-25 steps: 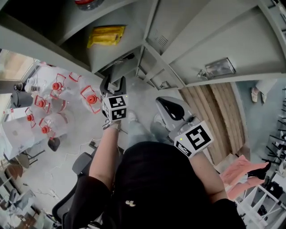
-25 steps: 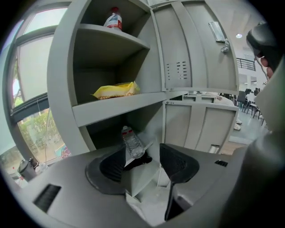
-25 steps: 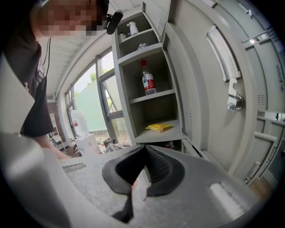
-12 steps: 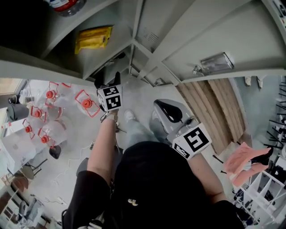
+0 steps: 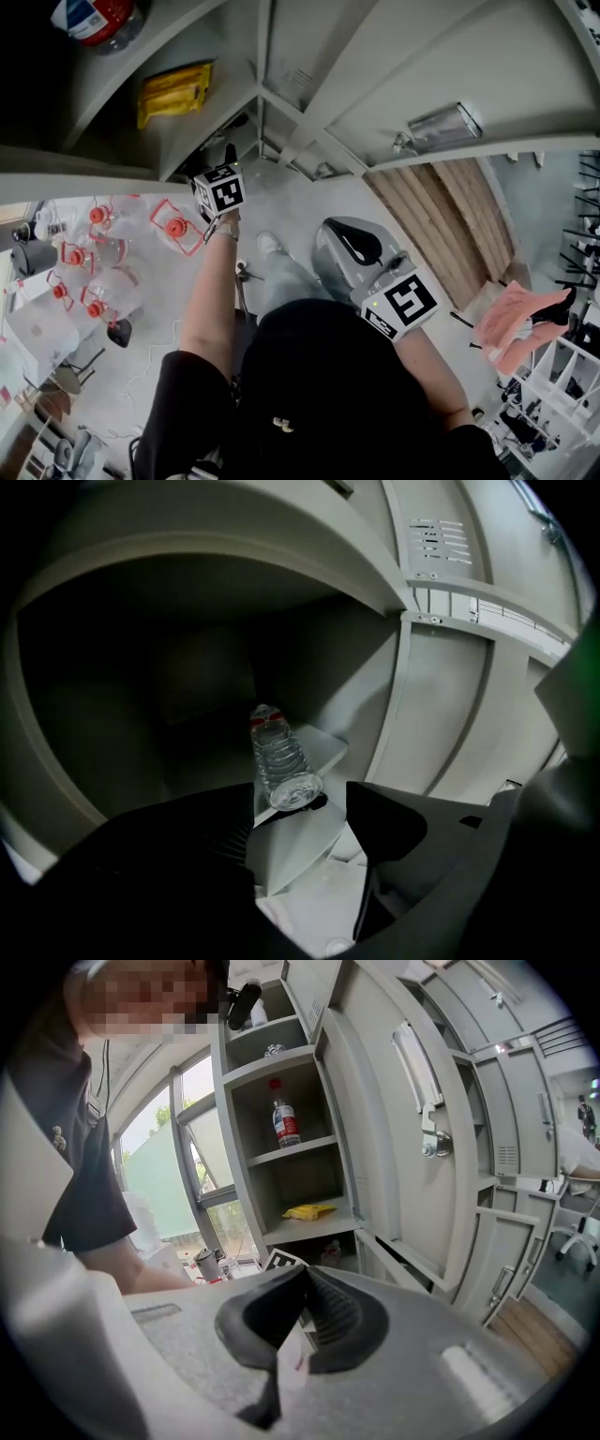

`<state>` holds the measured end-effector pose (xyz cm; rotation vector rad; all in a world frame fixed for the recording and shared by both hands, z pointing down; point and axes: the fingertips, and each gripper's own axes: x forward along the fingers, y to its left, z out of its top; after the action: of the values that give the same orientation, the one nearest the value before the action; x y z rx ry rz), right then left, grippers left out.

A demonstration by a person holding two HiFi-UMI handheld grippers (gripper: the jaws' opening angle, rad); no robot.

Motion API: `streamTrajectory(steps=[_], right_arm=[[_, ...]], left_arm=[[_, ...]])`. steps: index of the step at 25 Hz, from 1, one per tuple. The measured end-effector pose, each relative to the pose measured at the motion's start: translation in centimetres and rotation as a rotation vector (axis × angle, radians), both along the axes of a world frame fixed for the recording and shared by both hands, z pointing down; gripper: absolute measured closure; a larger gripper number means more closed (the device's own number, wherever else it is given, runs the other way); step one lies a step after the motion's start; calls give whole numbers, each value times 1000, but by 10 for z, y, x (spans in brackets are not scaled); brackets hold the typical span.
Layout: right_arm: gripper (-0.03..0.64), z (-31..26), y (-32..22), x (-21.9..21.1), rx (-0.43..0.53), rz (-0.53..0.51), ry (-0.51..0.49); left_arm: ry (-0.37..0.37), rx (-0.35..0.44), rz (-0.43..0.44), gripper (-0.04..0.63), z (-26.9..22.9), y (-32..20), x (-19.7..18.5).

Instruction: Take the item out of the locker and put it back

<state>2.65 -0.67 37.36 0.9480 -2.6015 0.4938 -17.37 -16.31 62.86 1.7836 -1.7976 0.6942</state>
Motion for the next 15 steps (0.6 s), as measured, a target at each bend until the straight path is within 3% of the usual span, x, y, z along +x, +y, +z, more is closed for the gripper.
streamTrajectory(steps=[6, 11, 15], right_arm=[[620, 7, 4, 7, -22, 34, 1], [620, 11, 4, 10, -31, 49, 3], [620, 13, 4, 14, -36, 60, 4]], left_arm=[[30, -39, -30, 284, 28, -13, -7], [-27, -43, -46, 278, 17, -25, -18], [-14, -45, -65, 279, 22, -32, -21]])
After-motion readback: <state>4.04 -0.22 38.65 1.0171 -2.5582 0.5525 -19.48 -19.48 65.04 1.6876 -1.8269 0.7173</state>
